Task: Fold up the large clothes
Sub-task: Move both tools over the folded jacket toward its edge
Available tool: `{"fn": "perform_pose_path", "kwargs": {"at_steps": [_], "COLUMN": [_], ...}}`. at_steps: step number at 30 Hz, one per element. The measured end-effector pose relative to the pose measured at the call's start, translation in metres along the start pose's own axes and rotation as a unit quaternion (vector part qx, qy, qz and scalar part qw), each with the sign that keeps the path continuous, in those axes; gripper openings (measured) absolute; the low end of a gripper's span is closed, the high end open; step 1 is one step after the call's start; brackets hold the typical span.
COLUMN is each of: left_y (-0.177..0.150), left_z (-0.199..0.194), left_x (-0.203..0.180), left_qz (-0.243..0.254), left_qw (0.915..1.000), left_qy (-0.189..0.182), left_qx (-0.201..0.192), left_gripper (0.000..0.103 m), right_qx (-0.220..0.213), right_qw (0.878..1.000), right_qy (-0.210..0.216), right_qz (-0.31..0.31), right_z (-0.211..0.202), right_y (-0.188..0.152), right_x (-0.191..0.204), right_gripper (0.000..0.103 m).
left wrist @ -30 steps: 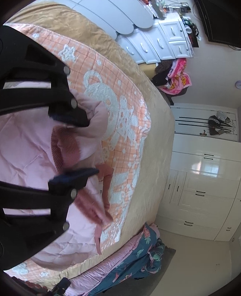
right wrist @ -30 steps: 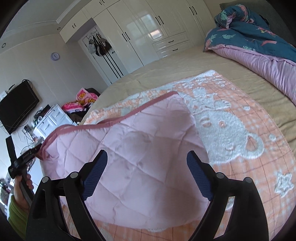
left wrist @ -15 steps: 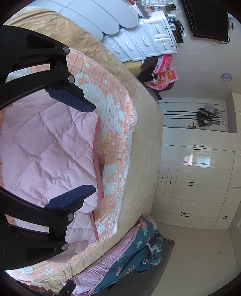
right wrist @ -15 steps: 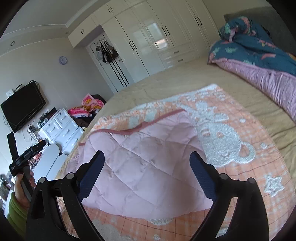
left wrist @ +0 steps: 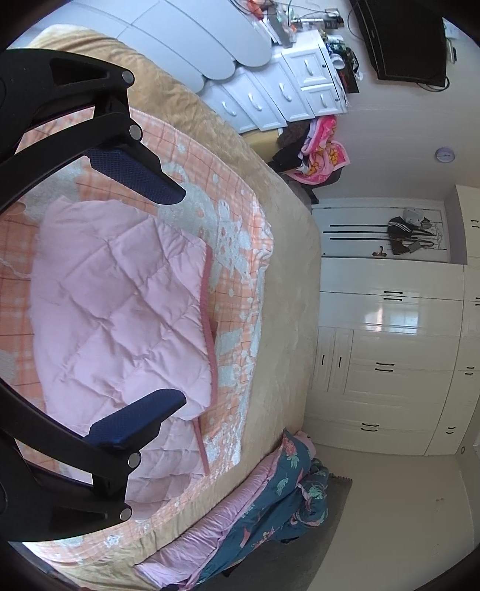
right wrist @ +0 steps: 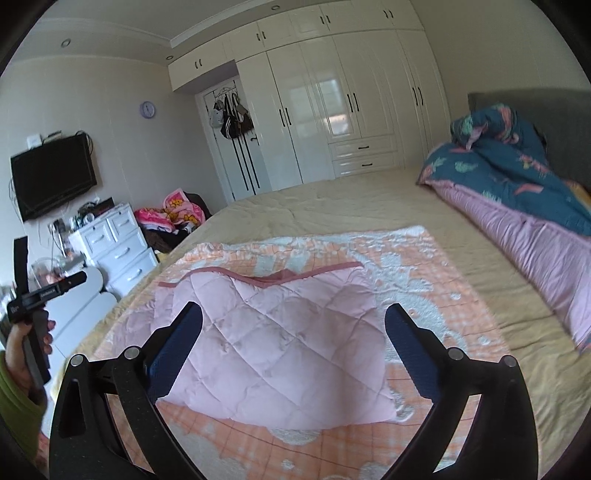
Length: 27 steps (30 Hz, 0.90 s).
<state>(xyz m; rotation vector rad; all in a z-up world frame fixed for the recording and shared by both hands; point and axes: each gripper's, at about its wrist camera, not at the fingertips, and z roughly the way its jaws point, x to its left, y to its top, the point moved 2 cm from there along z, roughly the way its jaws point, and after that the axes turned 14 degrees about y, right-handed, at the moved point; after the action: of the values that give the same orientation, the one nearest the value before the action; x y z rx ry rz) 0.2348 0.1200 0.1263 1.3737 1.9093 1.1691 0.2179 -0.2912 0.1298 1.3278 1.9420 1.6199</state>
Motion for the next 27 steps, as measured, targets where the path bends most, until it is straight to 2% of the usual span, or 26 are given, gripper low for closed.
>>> {"fn": "perform_pose_path", "kwargs": {"at_steps": [6,16,27], "left_y": [-0.018,-0.06,-0.11], "left_z": [-0.001,0.014,0.056], "left_x": [0.011,0.035,0.06], "left_qz": [-0.001,-0.011,-0.039], "left_qw": [0.9999,0.9979,0.9904], "left_qy": [0.006,0.019,0.021], "left_qx": [0.015,0.06,0.131], "left_gripper": [0.094,0.094,0.094], "right_qx": [0.01,0.032,0.112], "right_qw": [1.0,0.999,0.992], "right_qy": [-0.012,-0.028,-0.063], "right_qz": [-0.019,-0.01,-0.002], "right_z": [-0.006,-0.002,0.042], "right_y": [-0.011,-0.03,-0.07], "right_x": [0.004,-0.009,-0.043], "right_gripper": [0.099,0.099,0.099]}}
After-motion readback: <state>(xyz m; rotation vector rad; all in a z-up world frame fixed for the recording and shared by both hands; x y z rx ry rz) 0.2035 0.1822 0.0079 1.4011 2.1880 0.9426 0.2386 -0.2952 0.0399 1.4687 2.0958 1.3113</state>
